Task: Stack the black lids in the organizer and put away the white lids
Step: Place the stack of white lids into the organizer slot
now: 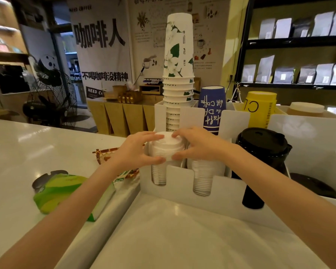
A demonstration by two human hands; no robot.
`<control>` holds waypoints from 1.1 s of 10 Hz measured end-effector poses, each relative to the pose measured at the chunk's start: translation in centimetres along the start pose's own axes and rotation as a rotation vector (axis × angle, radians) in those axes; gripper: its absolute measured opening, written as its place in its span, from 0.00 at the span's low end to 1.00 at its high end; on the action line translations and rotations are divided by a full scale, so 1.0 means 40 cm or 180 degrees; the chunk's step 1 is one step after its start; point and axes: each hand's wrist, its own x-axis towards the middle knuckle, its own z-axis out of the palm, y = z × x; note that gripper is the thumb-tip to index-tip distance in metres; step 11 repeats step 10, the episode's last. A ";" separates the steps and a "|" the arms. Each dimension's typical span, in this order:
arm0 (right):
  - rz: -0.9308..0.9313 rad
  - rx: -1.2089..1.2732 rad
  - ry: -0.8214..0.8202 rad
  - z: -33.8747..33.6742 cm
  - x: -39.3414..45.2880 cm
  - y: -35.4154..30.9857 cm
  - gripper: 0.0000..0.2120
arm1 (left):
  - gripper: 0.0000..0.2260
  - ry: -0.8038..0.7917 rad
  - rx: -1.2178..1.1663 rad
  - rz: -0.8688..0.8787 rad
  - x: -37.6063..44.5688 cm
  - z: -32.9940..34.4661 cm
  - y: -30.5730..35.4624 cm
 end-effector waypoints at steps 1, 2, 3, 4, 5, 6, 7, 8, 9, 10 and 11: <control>-0.0010 -0.0097 -0.0095 0.011 0.003 0.002 0.29 | 0.30 -0.0064 0.0066 -0.0022 -0.009 0.007 -0.001; 0.0018 -0.0191 -0.0050 0.017 0.005 0.000 0.30 | 0.30 -0.0133 0.0120 -0.0059 -0.008 0.005 0.001; 0.0057 -0.0254 0.0013 0.023 0.004 -0.005 0.30 | 0.30 -0.0307 0.0263 -0.0065 -0.004 -0.003 0.001; 0.0104 -0.0327 0.0008 0.028 0.000 -0.011 0.29 | 0.31 -0.0419 0.0291 -0.0064 -0.003 -0.007 0.004; 0.0110 -0.0457 -0.0095 0.023 -0.001 -0.018 0.29 | 0.31 -0.0485 0.0306 -0.0051 0.001 -0.007 0.008; 0.0118 -0.0603 -0.0197 0.016 0.002 -0.023 0.30 | 0.32 -0.0583 0.0293 -0.0113 0.005 -0.011 0.010; -0.0011 -0.0952 -0.0106 0.023 0.000 -0.025 0.30 | 0.32 -0.0629 0.0346 -0.0106 0.006 -0.013 0.014; -0.0020 -0.1156 -0.0087 0.021 -0.019 -0.034 0.29 | 0.33 -0.0655 0.0493 -0.0112 0.001 -0.014 0.022; 0.0025 -0.0706 0.0035 -0.006 -0.057 -0.044 0.27 | 0.34 -0.0821 0.0970 -0.0166 0.012 -0.019 0.024; -0.0006 0.0054 0.0395 -0.070 -0.151 -0.059 0.28 | 0.36 -0.0943 0.1483 -0.0244 0.031 -0.028 0.048; -0.0006 0.0054 0.0395 -0.070 -0.151 -0.059 0.28 | 0.36 -0.0943 0.1483 -0.0244 0.031 -0.028 0.048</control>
